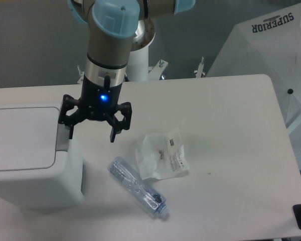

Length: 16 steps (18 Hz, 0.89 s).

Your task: Open the trash can

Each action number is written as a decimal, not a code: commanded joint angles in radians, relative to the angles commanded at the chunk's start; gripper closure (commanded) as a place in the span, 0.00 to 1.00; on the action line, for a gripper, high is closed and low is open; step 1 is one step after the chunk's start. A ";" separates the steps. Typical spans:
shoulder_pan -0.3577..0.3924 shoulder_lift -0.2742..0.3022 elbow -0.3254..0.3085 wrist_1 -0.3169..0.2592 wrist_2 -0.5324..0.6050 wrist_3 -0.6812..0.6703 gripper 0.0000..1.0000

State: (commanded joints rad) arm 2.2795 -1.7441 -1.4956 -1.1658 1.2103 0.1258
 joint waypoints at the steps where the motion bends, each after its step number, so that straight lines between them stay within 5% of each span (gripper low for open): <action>1: 0.000 0.000 0.000 0.000 0.000 0.000 0.00; 16: 0.000 0.009 0.000 0.000 -0.006 -0.009 0.00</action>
State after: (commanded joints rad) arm 2.2795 -1.7349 -1.4956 -1.1658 1.2042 0.1167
